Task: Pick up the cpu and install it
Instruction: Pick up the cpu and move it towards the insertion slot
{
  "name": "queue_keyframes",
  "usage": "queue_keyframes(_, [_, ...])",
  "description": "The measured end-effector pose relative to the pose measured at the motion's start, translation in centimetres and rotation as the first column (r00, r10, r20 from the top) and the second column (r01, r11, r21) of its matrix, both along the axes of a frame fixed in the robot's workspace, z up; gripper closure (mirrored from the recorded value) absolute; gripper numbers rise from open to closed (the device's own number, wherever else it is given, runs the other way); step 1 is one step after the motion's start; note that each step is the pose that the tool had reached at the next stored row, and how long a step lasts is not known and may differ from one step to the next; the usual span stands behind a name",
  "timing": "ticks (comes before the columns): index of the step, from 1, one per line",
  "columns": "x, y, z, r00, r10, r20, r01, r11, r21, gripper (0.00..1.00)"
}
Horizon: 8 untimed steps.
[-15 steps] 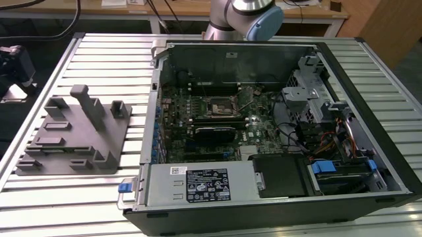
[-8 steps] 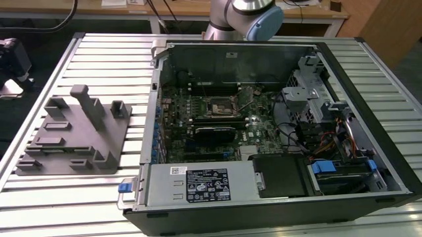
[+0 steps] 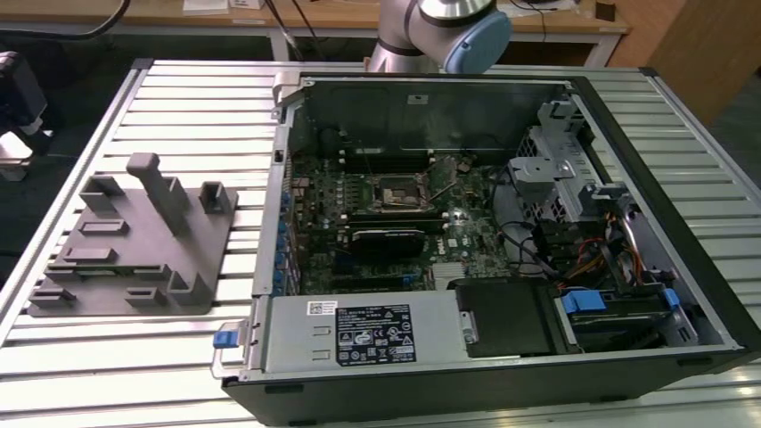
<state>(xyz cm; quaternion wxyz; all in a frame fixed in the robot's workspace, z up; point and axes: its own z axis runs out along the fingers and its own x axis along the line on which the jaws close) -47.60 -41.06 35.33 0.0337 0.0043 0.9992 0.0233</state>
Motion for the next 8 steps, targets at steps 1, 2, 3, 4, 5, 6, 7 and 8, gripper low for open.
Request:
queue_keyframes(1, [0.0, 0.0, 0.2, 1.0, 0.0, 0.0007, 0.0, 1.0, 0.0, 0.46])
queue_keyframes(2, [0.0, 0.0, 0.41, 1.0, 0.0, 0.0014, 0.0, 1.0, 0.0001, 0.46])
queue_keyframes(3, [0.0, 0.0, 0.61, 1.0, 0.0, 0.002, 0.0, 1.0, 0.0, 0.46])
queue_keyframes(4, [0.0, 0.0, 0.81, 1.0, 0.0, 0.0023, 0.0, 1.0, 0.0, 0.46])
queue_keyframes(5, [0.0, 0.0, 0.98, 1.0, 0.0, 0.0026, 0.0, 1.0, 0.0, 0.46])
queue_keyframes(6, [0.0, 0.0, 1.16, 1.0, 0.0, 0.0029, 0.0, 1.0, 0.0, 0.46])
queue_keyframes(7, [0.0, 0.0, 1.36, 1.0, 0.0, 0.0033, 0.0, 1.0, 0.0, 0.46])
queue_keyframes(8, [0.0, 0.0, 1.57, 1.0, 0.0, 0.004, 0.0, 1.0, 0.0, 0.46])
